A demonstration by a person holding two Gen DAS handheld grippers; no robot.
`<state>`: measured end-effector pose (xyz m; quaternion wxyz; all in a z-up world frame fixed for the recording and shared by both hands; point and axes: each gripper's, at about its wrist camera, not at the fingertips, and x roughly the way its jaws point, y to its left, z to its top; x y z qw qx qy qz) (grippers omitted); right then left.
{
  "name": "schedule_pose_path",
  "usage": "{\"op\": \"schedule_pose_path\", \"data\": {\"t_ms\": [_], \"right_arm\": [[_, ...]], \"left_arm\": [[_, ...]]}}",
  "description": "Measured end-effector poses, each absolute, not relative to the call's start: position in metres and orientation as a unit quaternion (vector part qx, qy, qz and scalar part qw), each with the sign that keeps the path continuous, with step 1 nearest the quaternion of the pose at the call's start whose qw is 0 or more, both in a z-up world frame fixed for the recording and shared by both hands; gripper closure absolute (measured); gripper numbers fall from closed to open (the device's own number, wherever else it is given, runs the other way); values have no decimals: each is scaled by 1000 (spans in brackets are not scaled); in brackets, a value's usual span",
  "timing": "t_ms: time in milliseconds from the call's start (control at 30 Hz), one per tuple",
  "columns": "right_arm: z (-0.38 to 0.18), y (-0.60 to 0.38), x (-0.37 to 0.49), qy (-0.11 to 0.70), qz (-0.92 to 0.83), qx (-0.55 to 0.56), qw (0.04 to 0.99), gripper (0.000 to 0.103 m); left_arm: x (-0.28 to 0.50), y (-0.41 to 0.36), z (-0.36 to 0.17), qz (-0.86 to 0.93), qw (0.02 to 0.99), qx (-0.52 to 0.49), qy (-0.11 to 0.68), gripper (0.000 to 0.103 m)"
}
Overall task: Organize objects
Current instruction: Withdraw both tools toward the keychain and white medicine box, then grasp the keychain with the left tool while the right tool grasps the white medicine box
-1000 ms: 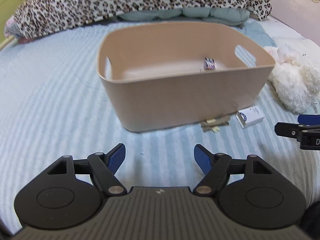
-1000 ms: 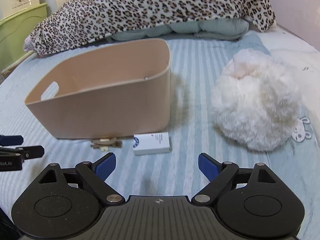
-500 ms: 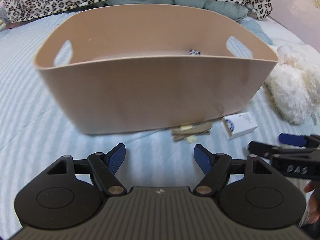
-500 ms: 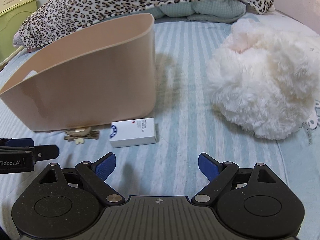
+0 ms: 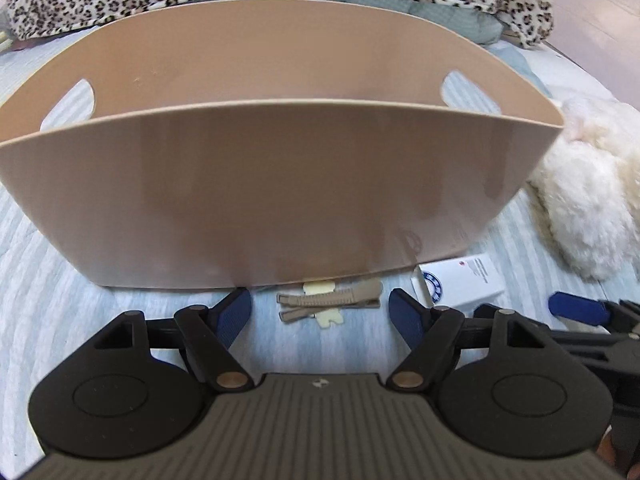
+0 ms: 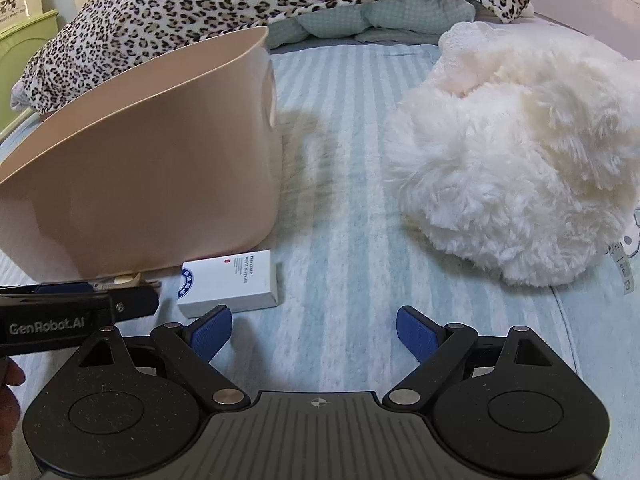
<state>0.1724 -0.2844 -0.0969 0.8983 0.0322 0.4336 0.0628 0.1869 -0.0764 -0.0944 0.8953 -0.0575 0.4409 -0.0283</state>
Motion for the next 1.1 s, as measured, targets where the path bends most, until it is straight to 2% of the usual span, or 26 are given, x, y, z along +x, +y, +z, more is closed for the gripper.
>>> {"op": "schedule_pose_path", "data": {"t_ms": [800,833,900,967,1033,1100], "right_arm": [[-101,-235,181,434,98,-3,895,5],[-101,-233,181,434,97,-5,896,5],[-103,-229,184,433,95,-10,896,7],[-104,-225,183,429,90,-21,899,13],[-105,-220,182,425,86,-38,900,18],[-105,-217,179,420,84,-52,902,29]], "left_arm": [[173,-4,-97,30,894,-70,442,28],[172,-4,-97,32,894,-69,442,30],[170,-3,-97,39,896,-61,439,41],[170,-3,-98,41,896,-55,438,47],[169,0,-98,42,896,-56,438,58],[168,2,-98,37,896,-58,438,75]]}}
